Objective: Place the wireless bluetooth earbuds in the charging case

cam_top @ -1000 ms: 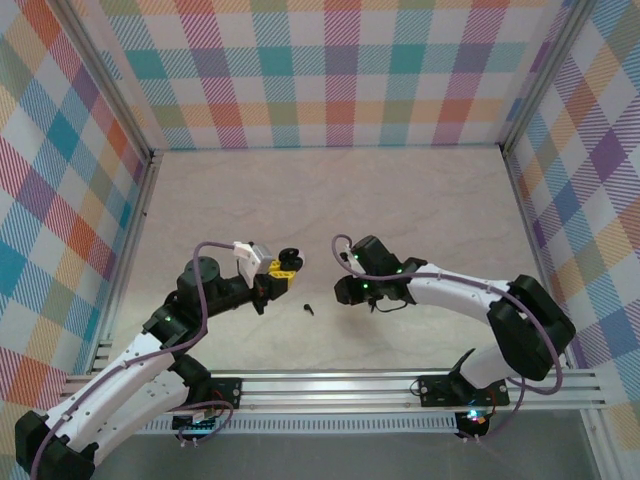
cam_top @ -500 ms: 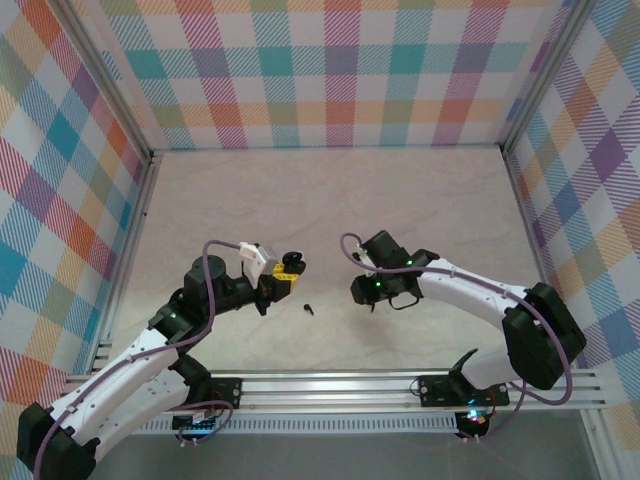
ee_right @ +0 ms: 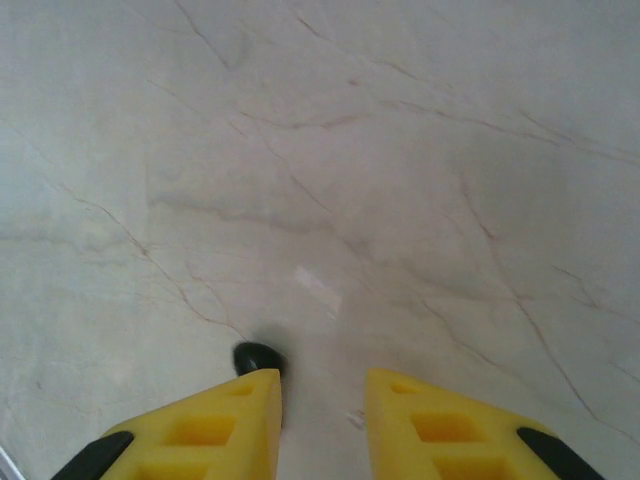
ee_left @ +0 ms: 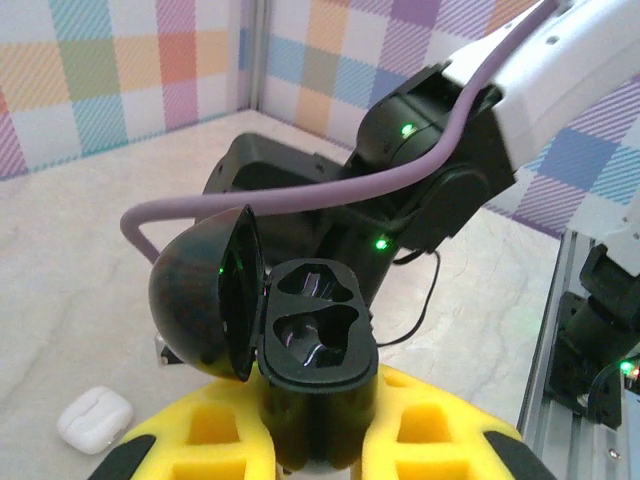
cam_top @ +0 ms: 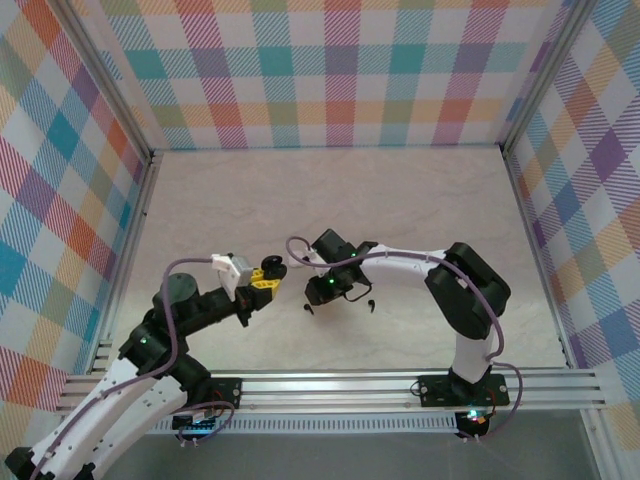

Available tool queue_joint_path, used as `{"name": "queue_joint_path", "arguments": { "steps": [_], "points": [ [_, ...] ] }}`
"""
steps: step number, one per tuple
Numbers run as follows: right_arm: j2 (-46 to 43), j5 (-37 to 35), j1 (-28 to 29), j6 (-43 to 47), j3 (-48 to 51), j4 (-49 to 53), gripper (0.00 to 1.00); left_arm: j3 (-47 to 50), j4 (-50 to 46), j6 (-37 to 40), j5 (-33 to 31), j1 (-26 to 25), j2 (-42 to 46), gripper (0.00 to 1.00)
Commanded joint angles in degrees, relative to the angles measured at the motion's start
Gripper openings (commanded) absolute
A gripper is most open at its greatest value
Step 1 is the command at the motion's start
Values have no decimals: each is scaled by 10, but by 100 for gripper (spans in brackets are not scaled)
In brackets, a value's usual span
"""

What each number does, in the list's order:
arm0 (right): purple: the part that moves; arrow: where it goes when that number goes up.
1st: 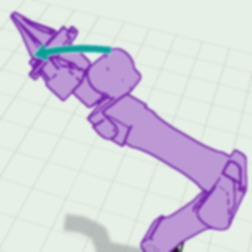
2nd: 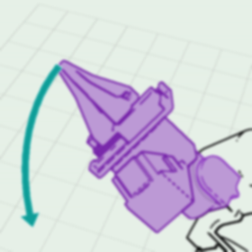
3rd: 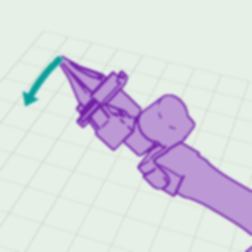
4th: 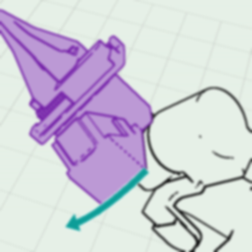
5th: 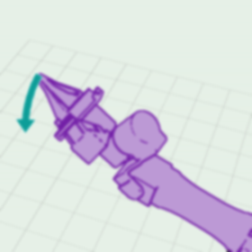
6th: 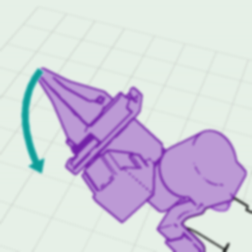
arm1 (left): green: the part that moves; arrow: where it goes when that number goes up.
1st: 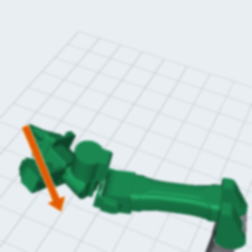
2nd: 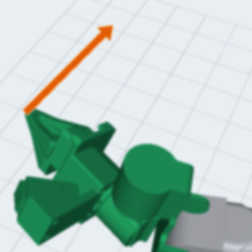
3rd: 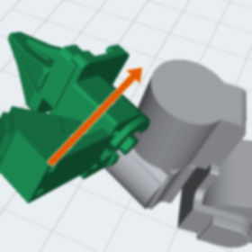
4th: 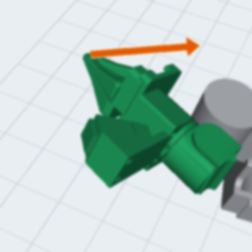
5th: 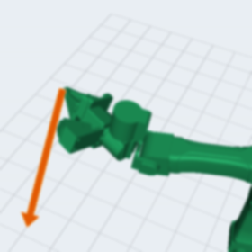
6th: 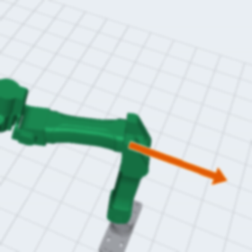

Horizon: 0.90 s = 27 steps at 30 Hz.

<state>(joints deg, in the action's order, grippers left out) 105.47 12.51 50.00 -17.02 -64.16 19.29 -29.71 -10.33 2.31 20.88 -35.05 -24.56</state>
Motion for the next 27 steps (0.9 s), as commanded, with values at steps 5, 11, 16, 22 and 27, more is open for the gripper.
{"name": "queue_joint_path", "arguments": {
  "steps": [5, 11, 16, 22, 27],
  "points": [
    [47, -34, 40, 52, -87, 75, 30, -12, -72, -11, -32, 5, 45, 0],
    [72, -83, 60, 78, -131, 142, 30, -11, -81, -8, -46, 4, 53, 0],
    [75, -103, 67, 89, -140, 168, 32, -8, -82, -7, -42, 4, 50, 0],
    [89, -110, 73, 98, -153, 180, 33, -8, -78, -5, -44, 4, 50, 0],
    [104, -108, 78, 101, -172, 187, 33, -8, -80, -5, -39, 4, 50, 0]
  ]
}}
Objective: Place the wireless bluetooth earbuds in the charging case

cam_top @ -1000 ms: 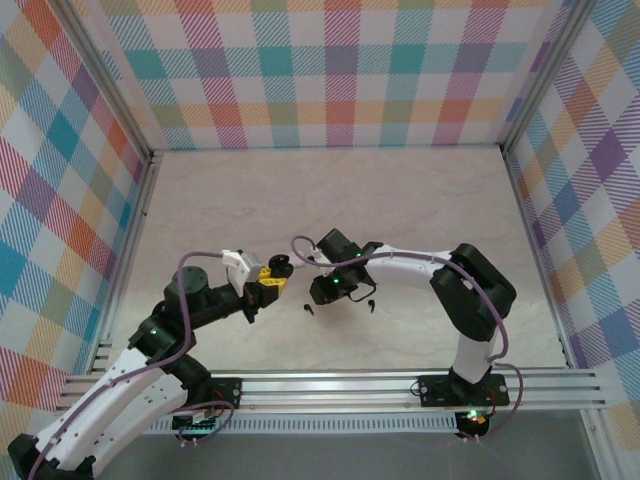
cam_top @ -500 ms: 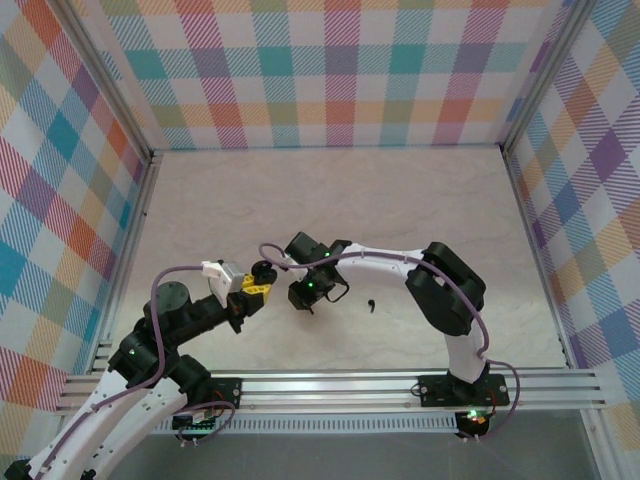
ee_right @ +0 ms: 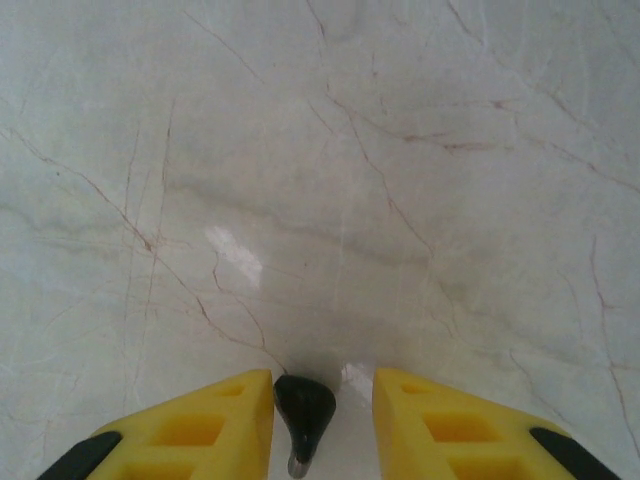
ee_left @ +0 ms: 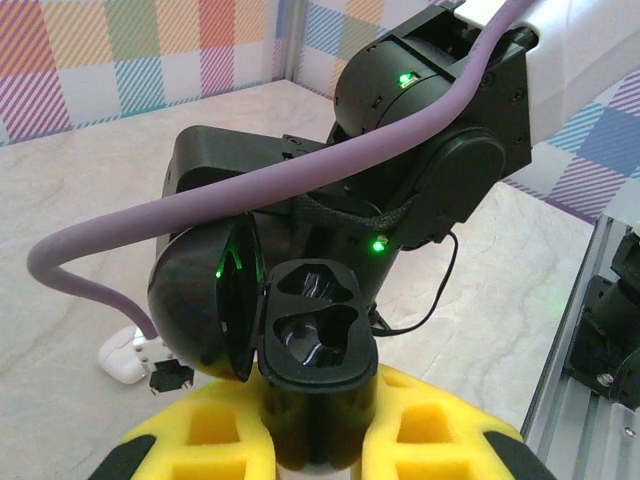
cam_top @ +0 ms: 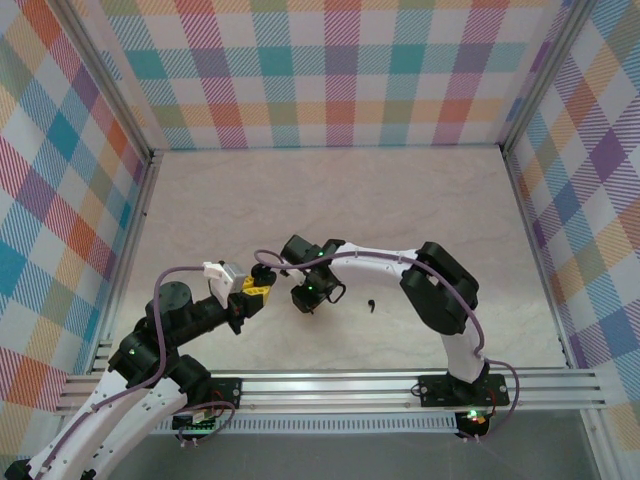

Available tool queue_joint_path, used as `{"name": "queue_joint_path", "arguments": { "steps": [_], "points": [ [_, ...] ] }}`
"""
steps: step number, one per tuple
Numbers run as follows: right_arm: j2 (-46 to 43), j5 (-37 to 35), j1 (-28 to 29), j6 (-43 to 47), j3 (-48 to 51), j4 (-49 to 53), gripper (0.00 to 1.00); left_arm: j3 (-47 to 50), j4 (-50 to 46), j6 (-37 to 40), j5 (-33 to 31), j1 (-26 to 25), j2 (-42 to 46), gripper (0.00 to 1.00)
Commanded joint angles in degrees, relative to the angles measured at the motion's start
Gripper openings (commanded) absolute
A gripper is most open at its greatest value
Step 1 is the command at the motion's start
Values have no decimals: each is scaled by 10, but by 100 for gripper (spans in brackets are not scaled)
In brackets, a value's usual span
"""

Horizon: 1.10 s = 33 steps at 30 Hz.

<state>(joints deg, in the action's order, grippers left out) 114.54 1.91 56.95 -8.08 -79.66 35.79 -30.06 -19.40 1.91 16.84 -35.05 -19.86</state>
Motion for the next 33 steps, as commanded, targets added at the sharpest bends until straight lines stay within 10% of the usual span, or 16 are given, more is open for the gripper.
{"name": "queue_joint_path", "arguments": {
  "steps": [1, 33],
  "points": [
    [16, -2, 9, 12, -21, 23, 33, -4, 9, -1, 3, 4, 2, 0],
    [-68, -15, -10, -8, 30, -6, 14, 23, 61, -8, 23, 4, -2, 0]
  ]
}}
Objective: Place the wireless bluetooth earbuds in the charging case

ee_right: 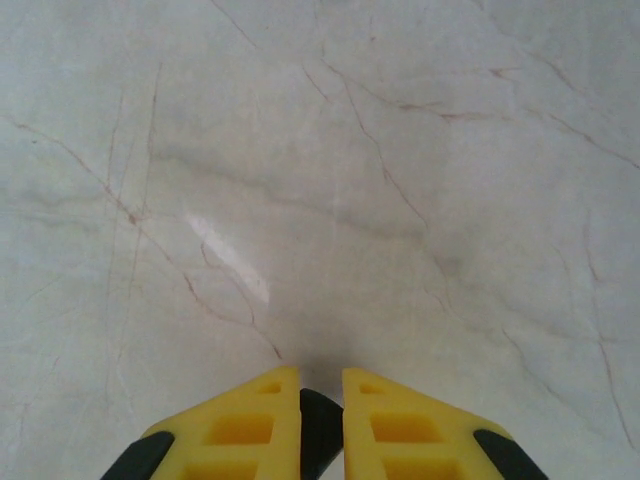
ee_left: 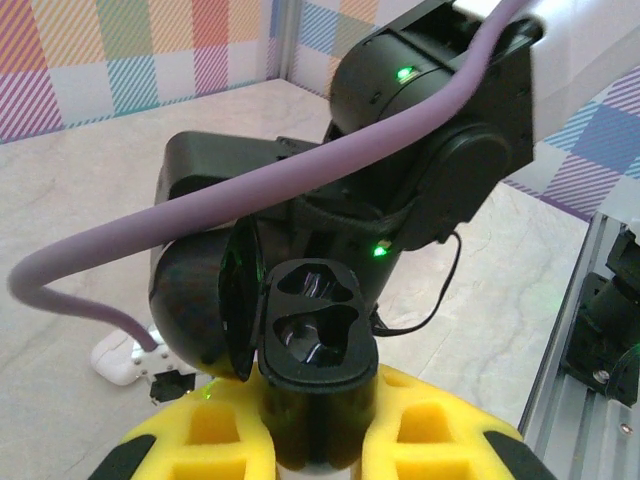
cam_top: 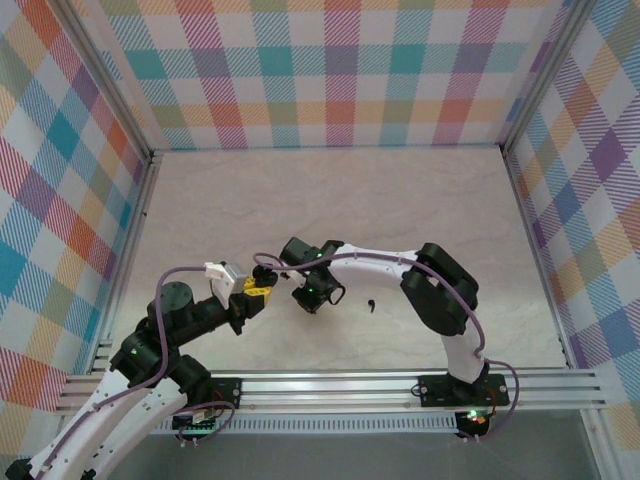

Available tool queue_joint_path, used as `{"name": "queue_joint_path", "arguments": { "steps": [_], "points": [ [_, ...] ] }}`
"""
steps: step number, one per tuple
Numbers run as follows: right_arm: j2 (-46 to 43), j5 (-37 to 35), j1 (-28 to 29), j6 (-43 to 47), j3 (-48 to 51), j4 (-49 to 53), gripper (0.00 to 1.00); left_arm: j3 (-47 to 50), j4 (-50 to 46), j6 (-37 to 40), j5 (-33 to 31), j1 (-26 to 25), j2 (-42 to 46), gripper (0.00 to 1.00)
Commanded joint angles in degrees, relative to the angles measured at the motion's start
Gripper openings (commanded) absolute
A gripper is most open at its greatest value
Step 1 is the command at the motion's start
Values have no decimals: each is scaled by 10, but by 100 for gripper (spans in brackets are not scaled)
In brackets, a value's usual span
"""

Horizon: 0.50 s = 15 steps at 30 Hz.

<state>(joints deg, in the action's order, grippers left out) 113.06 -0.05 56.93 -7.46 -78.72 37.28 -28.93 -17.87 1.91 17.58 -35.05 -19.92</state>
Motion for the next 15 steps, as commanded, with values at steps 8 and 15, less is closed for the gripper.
{"name": "queue_joint_path", "arguments": {
  "steps": [8, 15],
  "points": [
    [-178, 24, -58, -26, 96, -91, 13, 78, 155, -45, 54, 4, -21, 0],
    [-291, 53, -103, -14, 128, -104, 12, 112, 269, -82, 81, 4, -57, 0]
  ]
}}
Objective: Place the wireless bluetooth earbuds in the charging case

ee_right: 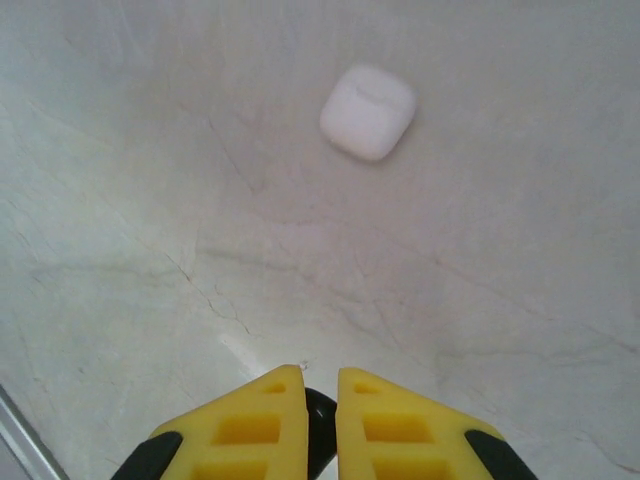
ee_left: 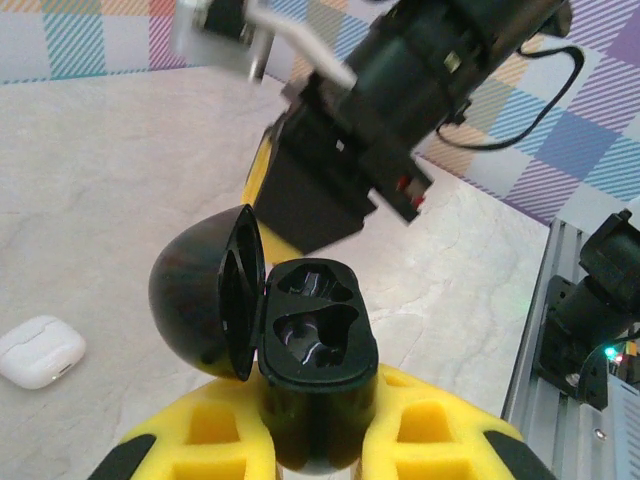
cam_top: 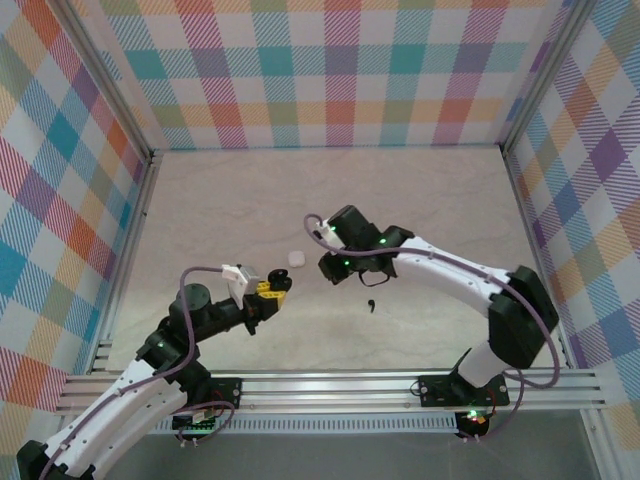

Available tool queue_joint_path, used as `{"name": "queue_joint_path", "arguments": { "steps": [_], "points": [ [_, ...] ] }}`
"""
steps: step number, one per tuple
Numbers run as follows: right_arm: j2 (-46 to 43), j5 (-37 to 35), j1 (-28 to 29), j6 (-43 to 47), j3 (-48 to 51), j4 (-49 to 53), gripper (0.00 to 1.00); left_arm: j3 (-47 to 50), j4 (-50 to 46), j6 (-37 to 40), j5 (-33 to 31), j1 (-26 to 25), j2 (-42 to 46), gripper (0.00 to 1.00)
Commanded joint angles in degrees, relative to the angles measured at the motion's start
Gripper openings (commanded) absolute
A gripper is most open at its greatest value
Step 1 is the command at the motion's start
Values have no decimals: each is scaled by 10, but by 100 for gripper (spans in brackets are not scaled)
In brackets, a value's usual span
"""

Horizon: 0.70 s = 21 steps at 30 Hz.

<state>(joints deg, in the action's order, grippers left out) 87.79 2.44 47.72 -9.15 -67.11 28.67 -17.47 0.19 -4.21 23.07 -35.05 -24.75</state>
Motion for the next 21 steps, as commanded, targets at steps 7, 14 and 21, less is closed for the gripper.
{"name": "queue_joint_path", "arguments": {
  "steps": [7, 14, 21],
  "points": [
    [-157, 64, -26, 52, 24, -31, 11, -25, 164, -31, 67, 3, -81, 0],
    [-242, 100, -27, 66, 23, -62, 11, -70, 245, -25, 128, 2, -202, 0],
    [-280, 172, -27, 86, 25, -105, 11, -121, 312, -7, 185, -10, -298, 0]
  ]
}}
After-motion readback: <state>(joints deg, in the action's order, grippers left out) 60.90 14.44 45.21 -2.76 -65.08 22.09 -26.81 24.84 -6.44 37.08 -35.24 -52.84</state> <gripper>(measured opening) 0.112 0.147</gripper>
